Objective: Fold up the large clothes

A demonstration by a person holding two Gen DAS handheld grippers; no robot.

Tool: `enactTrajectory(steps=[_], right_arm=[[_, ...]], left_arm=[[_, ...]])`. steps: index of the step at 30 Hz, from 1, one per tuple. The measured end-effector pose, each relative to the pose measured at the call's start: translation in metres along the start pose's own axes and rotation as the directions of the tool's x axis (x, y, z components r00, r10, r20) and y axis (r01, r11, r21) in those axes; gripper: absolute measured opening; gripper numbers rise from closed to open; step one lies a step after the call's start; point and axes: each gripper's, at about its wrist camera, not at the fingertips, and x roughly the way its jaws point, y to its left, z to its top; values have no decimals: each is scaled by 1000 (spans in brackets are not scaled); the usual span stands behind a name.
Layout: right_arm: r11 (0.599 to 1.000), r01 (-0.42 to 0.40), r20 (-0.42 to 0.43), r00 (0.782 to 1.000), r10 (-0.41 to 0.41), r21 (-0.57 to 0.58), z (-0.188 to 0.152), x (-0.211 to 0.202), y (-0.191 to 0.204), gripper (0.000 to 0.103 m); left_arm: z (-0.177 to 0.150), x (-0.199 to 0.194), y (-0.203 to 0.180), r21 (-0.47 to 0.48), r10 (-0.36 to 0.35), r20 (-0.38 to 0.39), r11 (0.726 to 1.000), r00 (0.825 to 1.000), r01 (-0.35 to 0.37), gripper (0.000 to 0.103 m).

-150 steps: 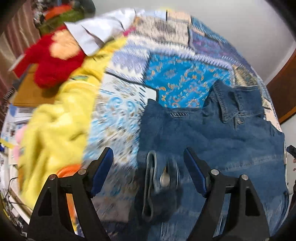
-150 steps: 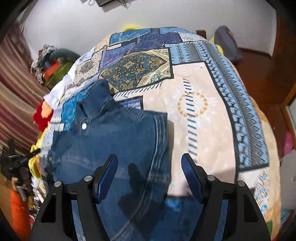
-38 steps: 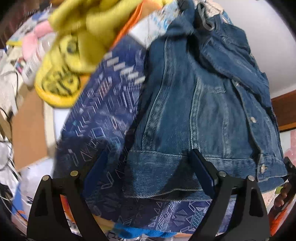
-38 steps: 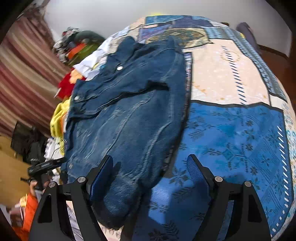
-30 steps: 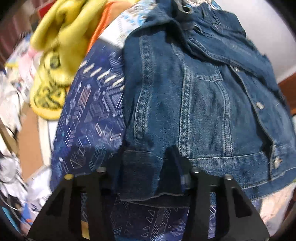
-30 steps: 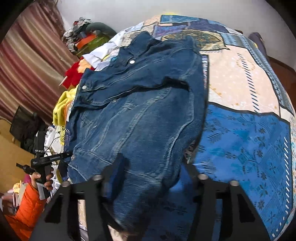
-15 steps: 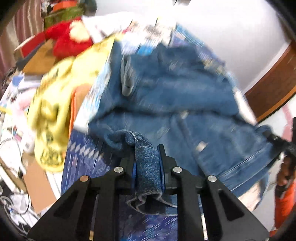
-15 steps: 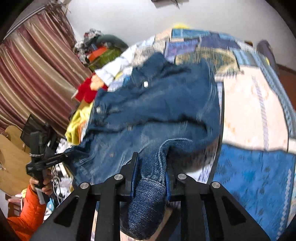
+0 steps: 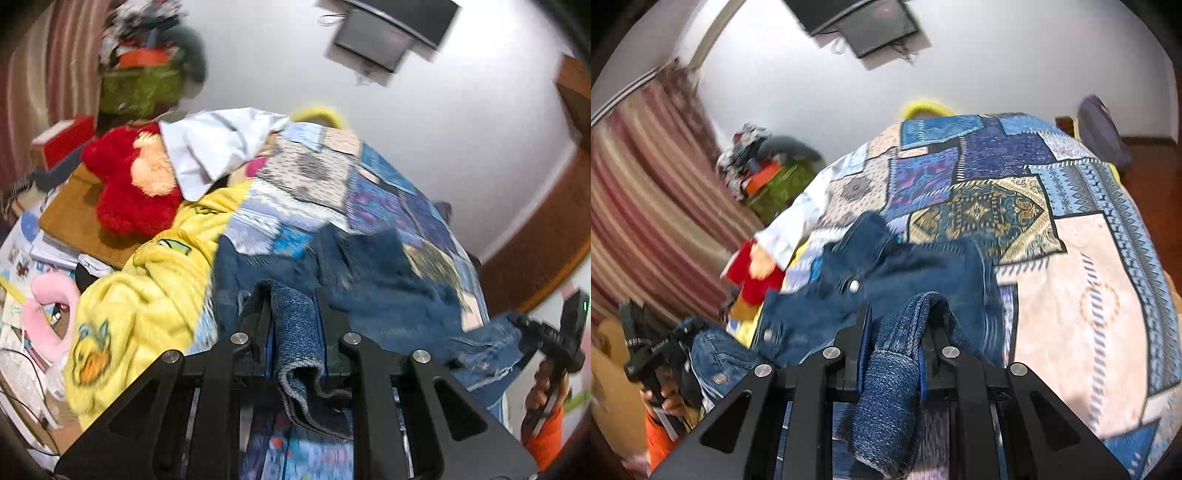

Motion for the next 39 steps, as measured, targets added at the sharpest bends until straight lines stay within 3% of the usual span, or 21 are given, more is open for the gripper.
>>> enactTrajectory(steps=[5,10,12,17,18,19,20,21,22,25,27,29,30,32,36,39], right_arm=[[998,45,-22,999,-44,46,27,66,-17,17],[987,131,-102,987,-122,90,20,137,-51,17],[989,119,-113,988,-109,88,16,146,-63,17],[999,45,-154,987,-40,28,26,133,-70,17],[998,63,-152,987,-59,18,29,126,-71,18],[988,157,-120,980,-156,-5,34,115,-72,18],[961,276,-70,958,-278,-26,39,100,-76,18],[945,325,-41,945,-326,-31,43,89,-79,18],[940,340,-21,940,-340,-26,46,75,-84,18],[959,285,-36,958,-284,8,46,39,-99,18],[965,264,-52,963,-263,6,41,22,-101,18],[964,262,-63,963,-264,-32,33,10,-94,18],[963,262,-68,962,-266,-58,29,6,-90,18],[963,247,-75,964,-256,-112,18,2,-76,18],[955,192,-77,974,-214,-228,-9,-1,-41,18],[935,153,-81,979,-188,-320,-29,4,-11,18]], left_arm=[[24,80,28,-51,86,-61,995,994,-89,17],[13,161,53,-117,154,-203,977,967,-180,18],[9,178,56,-78,175,-202,978,964,-194,19],[9,179,49,-8,211,-202,976,956,-218,20],[9,180,49,5,224,-205,974,953,-228,20],[10,182,49,17,239,-210,971,948,-240,20],[11,182,49,24,247,-217,969,944,-248,20],[12,182,49,24,249,-223,968,943,-250,20],[13,179,48,23,249,-225,968,942,-250,20],[12,167,29,122,307,-214,950,928,-286,22],[12,156,14,200,346,-190,930,919,-309,35],[11,130,-5,288,412,-86,882,907,-373,54],[11,121,-9,306,416,-54,872,908,-381,59],[9,98,-21,341,399,-6,863,917,-373,62],[-5,68,-35,373,329,-20,879,944,-298,78],[-28,65,-43,399,286,-53,884,957,-242,82]])
